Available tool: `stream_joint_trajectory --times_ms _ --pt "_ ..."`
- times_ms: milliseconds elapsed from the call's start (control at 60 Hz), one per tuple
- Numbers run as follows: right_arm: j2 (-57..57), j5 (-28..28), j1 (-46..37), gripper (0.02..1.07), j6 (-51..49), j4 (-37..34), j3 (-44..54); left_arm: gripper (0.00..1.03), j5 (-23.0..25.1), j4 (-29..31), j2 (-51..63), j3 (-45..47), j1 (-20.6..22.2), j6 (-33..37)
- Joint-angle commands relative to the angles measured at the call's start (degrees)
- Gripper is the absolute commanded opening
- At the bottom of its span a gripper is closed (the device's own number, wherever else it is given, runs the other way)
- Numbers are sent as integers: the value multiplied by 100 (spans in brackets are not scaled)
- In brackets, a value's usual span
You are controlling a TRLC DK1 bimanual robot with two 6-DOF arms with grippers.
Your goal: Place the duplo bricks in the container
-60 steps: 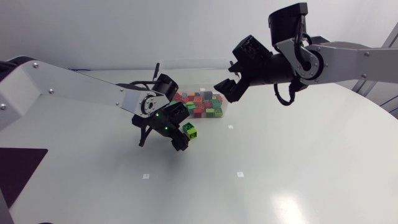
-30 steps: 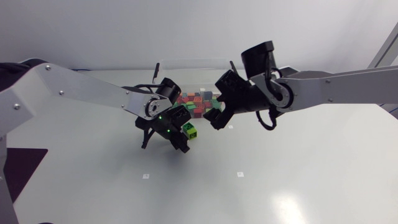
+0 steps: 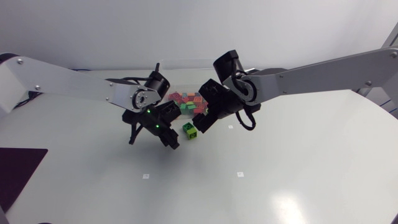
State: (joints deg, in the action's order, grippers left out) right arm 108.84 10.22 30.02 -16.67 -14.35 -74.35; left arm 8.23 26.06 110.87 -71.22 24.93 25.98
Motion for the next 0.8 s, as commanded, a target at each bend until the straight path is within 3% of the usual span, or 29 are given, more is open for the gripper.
stream_joint_trajectory --times_ms 0,450,783 --pt "296 -37 83 100 225 -165 -221 28 -41 65 -426 170 -146 153" --pt "955 -178 285 99 427 -771 -924 28 12 48 -1472 302 -928 136" --pt "1412 -178 382 96 498 -991 -1258 28 355 48 -2008 196 -1456 136"
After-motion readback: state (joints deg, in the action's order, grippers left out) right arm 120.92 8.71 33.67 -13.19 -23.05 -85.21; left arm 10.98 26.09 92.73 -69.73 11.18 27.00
